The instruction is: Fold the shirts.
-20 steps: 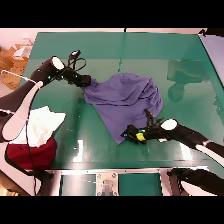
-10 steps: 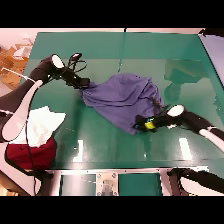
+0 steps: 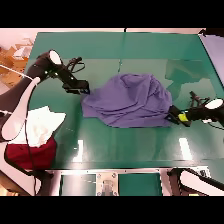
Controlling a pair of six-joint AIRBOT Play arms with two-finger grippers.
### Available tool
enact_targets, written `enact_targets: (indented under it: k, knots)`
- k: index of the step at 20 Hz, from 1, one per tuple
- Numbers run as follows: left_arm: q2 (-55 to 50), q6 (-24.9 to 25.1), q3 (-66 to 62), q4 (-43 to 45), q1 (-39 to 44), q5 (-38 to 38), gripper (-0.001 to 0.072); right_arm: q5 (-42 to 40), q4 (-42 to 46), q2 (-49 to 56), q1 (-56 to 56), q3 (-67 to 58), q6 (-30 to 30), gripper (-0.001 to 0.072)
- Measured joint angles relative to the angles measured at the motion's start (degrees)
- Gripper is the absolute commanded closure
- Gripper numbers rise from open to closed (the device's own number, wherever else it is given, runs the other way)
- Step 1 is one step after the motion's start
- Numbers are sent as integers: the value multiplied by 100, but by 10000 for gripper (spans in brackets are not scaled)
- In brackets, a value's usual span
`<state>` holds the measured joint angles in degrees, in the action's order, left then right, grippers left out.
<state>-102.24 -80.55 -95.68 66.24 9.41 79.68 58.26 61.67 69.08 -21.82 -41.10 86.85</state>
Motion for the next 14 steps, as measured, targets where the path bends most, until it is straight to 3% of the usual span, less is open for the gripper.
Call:
enact_targets:
  k: [5,12,14]
  knots:
    - [-11,133,-57,-74,-470,315,18,68,153,216,-509,-356,-116,700]
    - [-28,1700,1025,-1851,-284,-245,20,90,177,570,-632,-439,-181,700]
    - [-33,1987,1349,-2050,-114,-393,139,90,177,595,-640,-446,-188,699]
